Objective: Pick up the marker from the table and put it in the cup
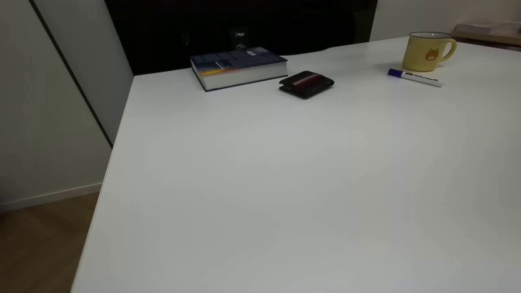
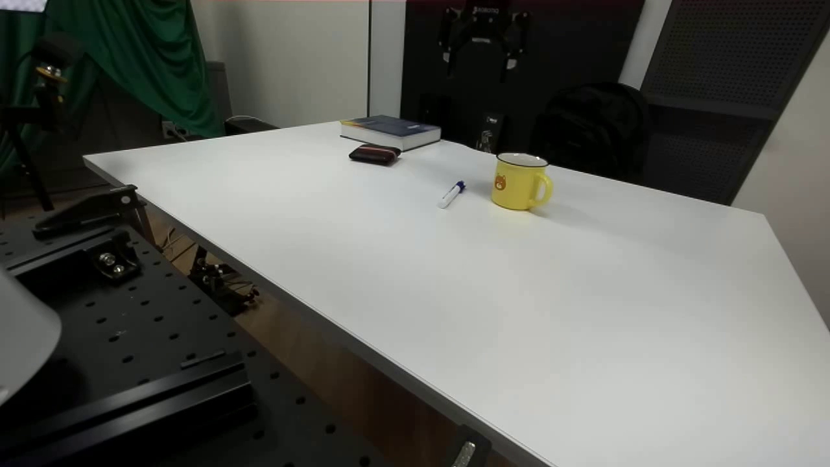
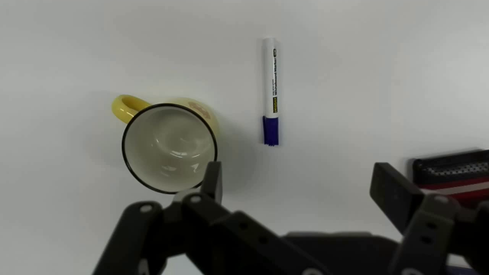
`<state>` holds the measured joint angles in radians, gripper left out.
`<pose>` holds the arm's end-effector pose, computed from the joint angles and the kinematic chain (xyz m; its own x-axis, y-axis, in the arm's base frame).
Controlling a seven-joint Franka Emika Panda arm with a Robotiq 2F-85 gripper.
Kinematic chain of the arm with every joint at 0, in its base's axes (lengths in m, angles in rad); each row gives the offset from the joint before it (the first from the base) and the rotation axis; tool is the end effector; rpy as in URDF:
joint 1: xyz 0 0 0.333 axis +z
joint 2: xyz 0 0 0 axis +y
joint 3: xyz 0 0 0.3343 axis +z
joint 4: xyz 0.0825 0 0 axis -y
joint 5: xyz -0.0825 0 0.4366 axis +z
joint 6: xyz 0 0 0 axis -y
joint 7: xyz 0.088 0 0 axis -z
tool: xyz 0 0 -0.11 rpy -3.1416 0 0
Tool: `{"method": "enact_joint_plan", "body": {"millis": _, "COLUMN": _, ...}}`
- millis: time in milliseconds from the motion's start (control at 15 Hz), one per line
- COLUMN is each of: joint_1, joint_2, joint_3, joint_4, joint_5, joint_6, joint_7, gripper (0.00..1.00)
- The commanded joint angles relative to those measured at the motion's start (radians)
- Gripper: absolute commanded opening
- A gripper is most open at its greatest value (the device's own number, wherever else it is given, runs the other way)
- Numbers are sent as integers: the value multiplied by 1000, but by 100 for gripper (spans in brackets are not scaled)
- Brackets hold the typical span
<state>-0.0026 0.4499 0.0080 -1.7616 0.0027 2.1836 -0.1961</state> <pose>0.7039 0.0035 0.2909 0.9799 0.1979 -0.0263 0.1977 -0.9802 -0.0110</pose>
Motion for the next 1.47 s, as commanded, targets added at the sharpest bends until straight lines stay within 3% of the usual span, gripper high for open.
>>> {"method": "enact_joint_plan", "body": {"millis": 0, "joint_1": 3, "joint_2": 12, "joint_3": 7, "joint_4": 9, "joint_5": 1, "joint_6": -28, "joint_7": 52, "gripper": 100}}
{"method": "enact_joint_plan", "body": {"millis": 867, "joint_1": -2, "joint_2": 15, "joint_3": 12, "joint_4": -4, "joint_5": -11, "joint_6": -1, "joint_7": 14, "gripper": 100}}
{"method": "enact_joint_plan", "body": {"millis": 1400, "joint_1": -19, "joint_2": 62, "joint_3": 21, "joint_4": -58, "joint_5": 19, "joint_6": 194, "joint_7": 11, "gripper": 100}}
